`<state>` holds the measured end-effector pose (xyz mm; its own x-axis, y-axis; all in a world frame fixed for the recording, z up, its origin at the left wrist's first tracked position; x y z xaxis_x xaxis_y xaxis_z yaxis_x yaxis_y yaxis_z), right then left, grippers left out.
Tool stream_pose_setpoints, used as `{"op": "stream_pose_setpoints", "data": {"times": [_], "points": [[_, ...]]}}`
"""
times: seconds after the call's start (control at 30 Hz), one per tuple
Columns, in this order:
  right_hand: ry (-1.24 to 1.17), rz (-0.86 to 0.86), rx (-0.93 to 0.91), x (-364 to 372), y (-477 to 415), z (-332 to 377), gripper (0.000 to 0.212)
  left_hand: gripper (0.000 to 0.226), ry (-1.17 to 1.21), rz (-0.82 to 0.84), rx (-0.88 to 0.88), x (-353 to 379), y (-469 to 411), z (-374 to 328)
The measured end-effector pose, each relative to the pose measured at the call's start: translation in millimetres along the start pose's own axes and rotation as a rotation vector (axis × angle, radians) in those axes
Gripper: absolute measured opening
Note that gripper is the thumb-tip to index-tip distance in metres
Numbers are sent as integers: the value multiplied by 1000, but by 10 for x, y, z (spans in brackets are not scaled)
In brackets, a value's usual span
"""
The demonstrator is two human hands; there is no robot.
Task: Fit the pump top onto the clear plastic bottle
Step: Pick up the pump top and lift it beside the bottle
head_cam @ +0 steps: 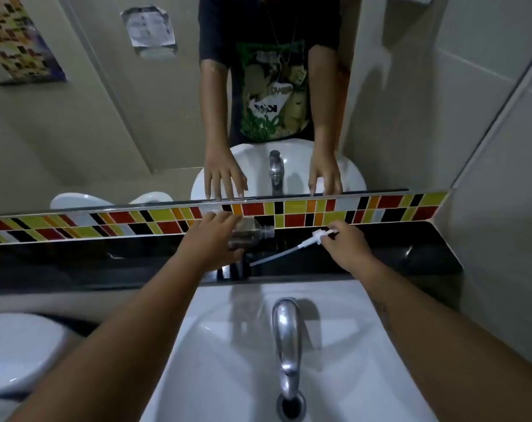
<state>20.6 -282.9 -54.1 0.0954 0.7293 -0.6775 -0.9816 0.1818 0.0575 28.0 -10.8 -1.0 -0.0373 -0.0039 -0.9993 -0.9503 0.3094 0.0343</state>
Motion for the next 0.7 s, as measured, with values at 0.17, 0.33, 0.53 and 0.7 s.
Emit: {"op": "stream_pose_setpoints", "data": {"times": [0.17, 0.33, 0.53, 0.7], "points": [[-36, -43, 74, 183, -61, -106, 39, 85, -112, -5, 7, 217, -114, 36], [-28, -125, 111, 305, -83, -116, 34, 83, -168, -62, 28, 300, -188, 84], [-59, -172, 113, 380, -119, -128, 26, 76, -200, -132, 38, 380, -232, 107], [-129, -218, 142, 333, -64, -161, 26, 76, -169, -147, 61, 355, -219, 111]]}}
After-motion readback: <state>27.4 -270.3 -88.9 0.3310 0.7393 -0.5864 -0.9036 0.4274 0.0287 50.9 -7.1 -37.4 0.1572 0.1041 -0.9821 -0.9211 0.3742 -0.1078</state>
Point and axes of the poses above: each hand's wrist, its own y-axis away from the middle knuckle, its own x-axis out of the palm, z = x × y, the point moved 3 cm from there along -y, towards the middle knuckle, and after that the axes turned 3 degrees about -x, right-handed, at the moved point
